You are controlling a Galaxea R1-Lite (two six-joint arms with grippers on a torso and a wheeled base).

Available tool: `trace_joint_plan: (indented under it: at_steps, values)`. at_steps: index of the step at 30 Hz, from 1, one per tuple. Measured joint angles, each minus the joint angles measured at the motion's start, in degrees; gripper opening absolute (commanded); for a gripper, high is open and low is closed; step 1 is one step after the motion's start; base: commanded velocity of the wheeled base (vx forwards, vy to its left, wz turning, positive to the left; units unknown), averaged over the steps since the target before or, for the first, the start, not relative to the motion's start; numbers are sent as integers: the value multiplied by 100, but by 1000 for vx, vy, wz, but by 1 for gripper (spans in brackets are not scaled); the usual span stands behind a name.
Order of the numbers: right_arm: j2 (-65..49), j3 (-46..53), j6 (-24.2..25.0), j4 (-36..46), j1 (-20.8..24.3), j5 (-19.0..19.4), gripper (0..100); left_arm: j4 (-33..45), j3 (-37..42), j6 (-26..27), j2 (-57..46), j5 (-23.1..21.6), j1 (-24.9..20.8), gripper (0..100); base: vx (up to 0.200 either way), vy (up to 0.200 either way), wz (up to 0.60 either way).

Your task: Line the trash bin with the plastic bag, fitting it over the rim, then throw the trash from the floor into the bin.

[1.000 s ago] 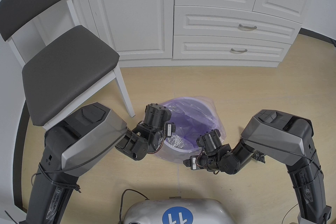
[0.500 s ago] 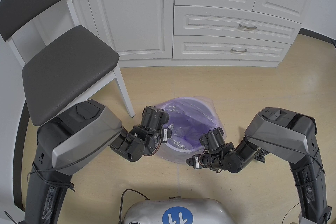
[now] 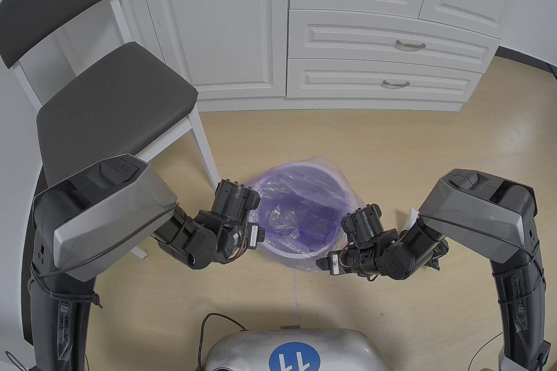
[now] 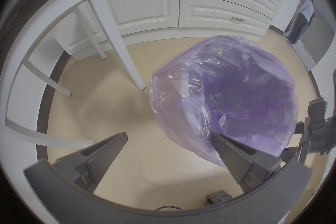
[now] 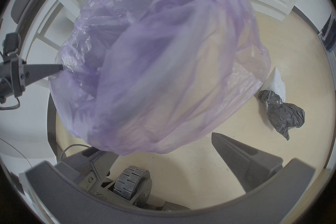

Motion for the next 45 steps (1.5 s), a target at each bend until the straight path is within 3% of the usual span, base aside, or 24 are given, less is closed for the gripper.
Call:
trace_joint_plan:
  at_steps: [13, 24, 38, 45]
  values:
    - [-89, 17, -115, -1, -93, 9, 100, -585, -9, -56, -41, -28, 107, 100, 0, 0, 0]
    - [-152, 43, -218, 49, -215, 11, 100, -321, -22, -16, -27, -74, 245, 100, 0, 0, 0]
    - [-404, 266, -653, 62, -432, 33, 100, -304, -980, -319, 877, -247, 513, 100, 0, 0, 0]
    - [-720, 539, -939, 205, -592, 499, 100, -315, -1226, -673, 1150, -419, 555, 100, 0, 0, 0]
